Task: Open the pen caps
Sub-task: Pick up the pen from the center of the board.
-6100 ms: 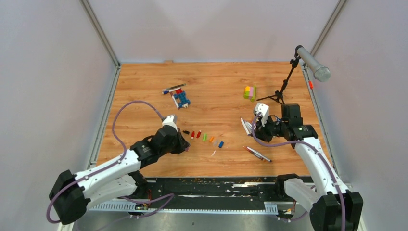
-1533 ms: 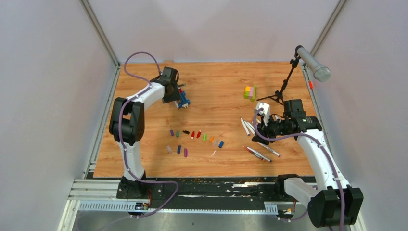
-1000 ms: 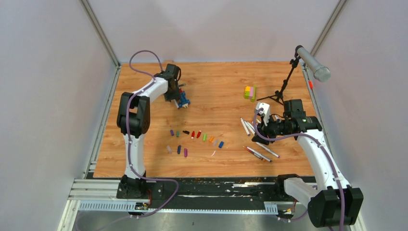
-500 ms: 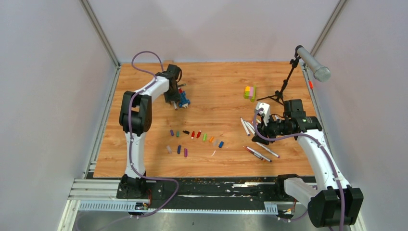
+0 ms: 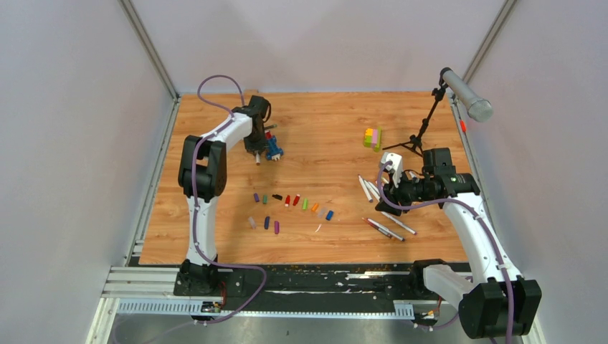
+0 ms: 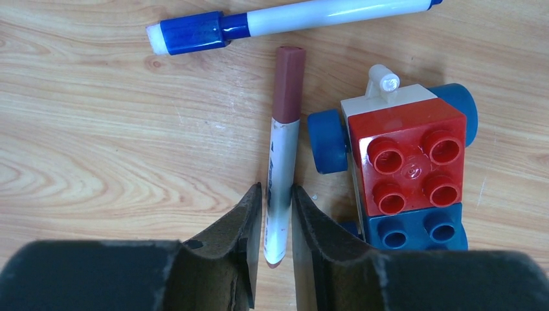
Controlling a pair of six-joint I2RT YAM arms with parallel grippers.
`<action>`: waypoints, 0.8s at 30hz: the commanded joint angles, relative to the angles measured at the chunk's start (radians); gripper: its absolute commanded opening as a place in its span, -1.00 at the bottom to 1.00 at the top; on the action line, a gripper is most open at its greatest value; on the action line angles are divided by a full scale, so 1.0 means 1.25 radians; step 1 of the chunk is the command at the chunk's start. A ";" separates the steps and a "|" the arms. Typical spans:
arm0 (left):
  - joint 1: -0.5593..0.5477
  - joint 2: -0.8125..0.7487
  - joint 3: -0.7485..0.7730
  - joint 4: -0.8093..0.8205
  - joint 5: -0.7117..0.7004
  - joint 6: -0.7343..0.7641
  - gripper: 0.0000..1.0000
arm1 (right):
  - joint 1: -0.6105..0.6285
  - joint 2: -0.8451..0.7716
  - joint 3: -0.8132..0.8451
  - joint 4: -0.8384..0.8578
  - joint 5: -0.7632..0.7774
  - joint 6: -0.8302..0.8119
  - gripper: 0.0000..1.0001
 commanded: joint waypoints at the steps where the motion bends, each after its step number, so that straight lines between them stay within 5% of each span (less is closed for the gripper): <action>1: 0.013 0.021 0.026 -0.021 -0.006 0.025 -0.42 | -0.005 -0.015 -0.002 0.025 -0.010 -0.018 -0.28; 7: 0.019 0.025 0.020 -0.022 0.015 0.044 -0.55 | -0.005 -0.016 -0.002 0.024 -0.010 -0.018 -0.28; 15: 0.024 -0.052 -0.021 0.006 0.003 0.063 -0.97 | -0.004 -0.016 -0.002 0.025 -0.011 -0.019 -0.28; 24: 0.028 -0.268 -0.190 0.100 0.024 0.078 -1.00 | -0.005 -0.019 -0.002 0.020 -0.018 -0.023 -0.28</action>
